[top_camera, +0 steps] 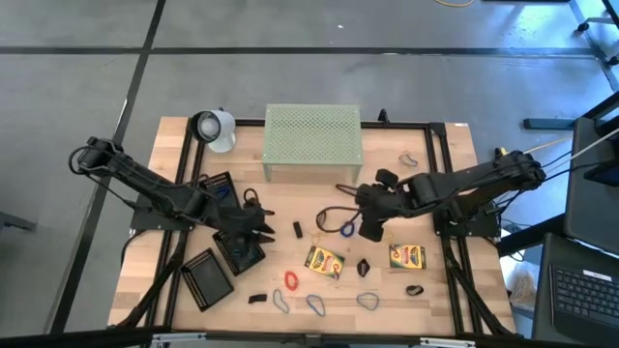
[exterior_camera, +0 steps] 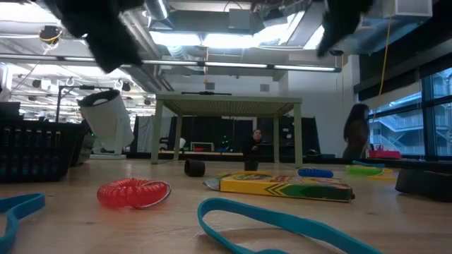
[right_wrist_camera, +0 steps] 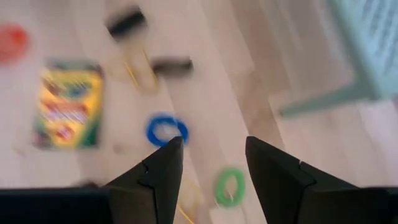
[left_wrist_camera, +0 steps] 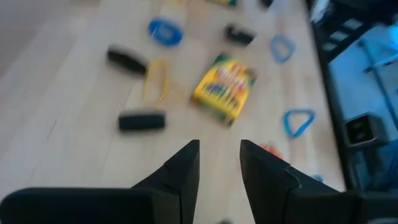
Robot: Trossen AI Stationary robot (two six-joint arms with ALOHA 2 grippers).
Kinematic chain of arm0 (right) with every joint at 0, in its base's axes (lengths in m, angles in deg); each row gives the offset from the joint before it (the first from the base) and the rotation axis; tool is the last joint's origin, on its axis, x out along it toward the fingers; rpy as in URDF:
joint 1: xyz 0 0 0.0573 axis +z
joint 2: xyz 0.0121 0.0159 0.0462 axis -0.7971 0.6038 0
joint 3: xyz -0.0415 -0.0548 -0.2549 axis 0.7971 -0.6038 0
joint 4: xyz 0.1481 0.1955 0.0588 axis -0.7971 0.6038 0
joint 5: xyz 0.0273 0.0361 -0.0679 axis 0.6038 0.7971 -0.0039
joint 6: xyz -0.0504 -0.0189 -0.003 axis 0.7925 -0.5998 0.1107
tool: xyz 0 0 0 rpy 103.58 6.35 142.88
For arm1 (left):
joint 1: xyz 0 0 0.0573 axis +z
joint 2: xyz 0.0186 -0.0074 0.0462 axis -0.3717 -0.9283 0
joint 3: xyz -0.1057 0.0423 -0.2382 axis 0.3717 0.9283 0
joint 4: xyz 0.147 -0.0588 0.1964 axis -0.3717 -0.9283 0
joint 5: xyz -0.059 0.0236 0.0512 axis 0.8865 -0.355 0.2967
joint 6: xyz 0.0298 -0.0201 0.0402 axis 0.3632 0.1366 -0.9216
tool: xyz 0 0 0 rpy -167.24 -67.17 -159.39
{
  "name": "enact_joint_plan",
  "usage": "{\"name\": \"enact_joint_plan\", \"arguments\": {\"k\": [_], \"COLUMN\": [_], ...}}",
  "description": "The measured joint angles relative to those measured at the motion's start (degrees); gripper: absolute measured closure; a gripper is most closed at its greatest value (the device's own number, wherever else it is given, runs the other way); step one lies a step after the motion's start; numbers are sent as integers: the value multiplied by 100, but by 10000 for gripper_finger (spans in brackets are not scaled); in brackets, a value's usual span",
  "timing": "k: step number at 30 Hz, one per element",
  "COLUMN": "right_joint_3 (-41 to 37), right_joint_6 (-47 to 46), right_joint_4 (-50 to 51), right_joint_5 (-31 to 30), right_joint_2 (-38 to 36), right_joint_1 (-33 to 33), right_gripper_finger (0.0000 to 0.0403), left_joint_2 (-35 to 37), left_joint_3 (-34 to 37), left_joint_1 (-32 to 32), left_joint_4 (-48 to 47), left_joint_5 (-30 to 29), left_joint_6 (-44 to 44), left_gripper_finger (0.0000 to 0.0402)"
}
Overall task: Pick & Place Office Desk Supplies
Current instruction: Put the yellow rubber band into the middle black bin
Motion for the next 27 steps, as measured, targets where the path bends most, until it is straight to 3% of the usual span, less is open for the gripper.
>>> {"name": "enact_joint_plan", "arguments": {"k": [5, 11, 19, 27], "right_joint_3": [-811, -1793, -2896, -3442], "right_joint_6": [-237, -742, -942, -905], "right_joint_4": [-45, -52, -746, -1335], "right_joint_5": [80, 631, 1121, 1224], "right_joint_2": [5, 6, 6, 6], "right_joint_1": [-315, -1194, -2111, -2459], "right_gripper_finger": [225, 225, 225, 225], "left_joint_2": [0, 0, 0, 0], "left_joint_3": [0, 0, 0, 0], "left_joint_1": [0, 0, 0, 0], "left_joint_4": [740, 1095, 1092, 1072], "left_joint_5": [-222, -446, -693, -1118], "left_joint_6": [-822, -1491, -1685, -1905], "left_gripper_finger": [292, 292, 292, 292]}}
